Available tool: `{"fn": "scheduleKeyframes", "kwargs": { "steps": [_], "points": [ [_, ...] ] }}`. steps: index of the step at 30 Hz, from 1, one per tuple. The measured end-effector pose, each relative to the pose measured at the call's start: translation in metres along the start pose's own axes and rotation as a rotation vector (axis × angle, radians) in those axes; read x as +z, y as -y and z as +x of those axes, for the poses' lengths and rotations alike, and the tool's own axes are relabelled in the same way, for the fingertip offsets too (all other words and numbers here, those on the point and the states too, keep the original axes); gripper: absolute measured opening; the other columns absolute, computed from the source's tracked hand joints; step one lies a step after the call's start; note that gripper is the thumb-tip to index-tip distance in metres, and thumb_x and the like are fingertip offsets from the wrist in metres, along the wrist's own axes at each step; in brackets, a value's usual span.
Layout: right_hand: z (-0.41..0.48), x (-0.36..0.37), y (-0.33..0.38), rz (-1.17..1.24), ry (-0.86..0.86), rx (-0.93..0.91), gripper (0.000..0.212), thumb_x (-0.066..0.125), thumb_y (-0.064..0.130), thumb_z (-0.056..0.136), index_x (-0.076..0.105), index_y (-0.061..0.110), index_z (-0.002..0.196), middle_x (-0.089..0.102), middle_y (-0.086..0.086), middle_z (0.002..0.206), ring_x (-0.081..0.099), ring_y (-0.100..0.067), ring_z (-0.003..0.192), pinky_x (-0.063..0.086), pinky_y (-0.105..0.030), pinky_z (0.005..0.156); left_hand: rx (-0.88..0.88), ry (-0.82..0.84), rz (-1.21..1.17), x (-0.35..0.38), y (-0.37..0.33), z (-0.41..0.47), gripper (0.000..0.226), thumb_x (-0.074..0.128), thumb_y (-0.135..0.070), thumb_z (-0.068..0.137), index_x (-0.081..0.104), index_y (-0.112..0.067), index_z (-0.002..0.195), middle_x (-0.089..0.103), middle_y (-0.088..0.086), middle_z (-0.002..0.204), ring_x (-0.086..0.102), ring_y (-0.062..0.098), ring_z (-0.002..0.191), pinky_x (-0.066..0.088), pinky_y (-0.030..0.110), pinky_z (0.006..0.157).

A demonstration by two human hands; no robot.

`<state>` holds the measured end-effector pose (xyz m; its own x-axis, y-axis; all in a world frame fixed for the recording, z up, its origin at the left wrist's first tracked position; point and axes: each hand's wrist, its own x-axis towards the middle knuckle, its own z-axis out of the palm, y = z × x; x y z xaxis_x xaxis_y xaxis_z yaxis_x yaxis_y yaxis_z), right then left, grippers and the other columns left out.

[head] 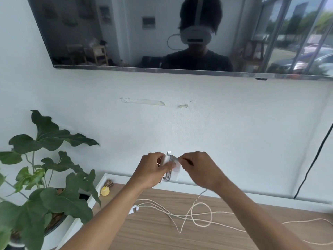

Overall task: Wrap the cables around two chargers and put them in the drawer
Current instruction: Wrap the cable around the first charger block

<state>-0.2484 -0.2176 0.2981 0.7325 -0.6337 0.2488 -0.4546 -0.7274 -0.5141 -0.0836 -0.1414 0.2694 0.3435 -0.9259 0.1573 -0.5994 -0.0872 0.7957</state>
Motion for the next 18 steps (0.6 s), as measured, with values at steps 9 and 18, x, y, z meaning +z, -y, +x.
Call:
{"fn": "scheduleKeyframes", "kwargs": {
  "steps": [9, 18],
  "points": [
    [-0.021, 0.037, -0.001, -0.105, -0.292, -0.1, 0.014, 0.047, 0.016, 0.094, 0.061, 0.016, 0.092, 0.038, 0.005, 0.063, 0.037, -0.019, 0.052, 0.038, -0.035, 0.047, -0.338, -0.053, -0.525, 0.016, -0.007, 0.004, 0.037, 0.07, -0.035, 0.086, 0.072, 0.002, 0.085, 0.071, 0.023, 0.082, 0.069, 0.026, 0.071, 0.061, 0.045, 0.07],
    [-0.026, 0.035, 0.0, -0.281, -0.284, -0.173, 0.023, 0.053, 0.018, 0.086, 0.062, 0.018, 0.107, 0.049, 0.004, 0.067, 0.042, -0.021, 0.04, 0.027, -0.024, 0.036, -0.414, 0.042, -0.71, 0.014, -0.009, 0.006, 0.038, 0.069, -0.031, 0.086, 0.069, 0.006, 0.096, 0.072, 0.018, 0.08, 0.07, 0.028, 0.072, 0.059, 0.039, 0.07]
  ]
}}
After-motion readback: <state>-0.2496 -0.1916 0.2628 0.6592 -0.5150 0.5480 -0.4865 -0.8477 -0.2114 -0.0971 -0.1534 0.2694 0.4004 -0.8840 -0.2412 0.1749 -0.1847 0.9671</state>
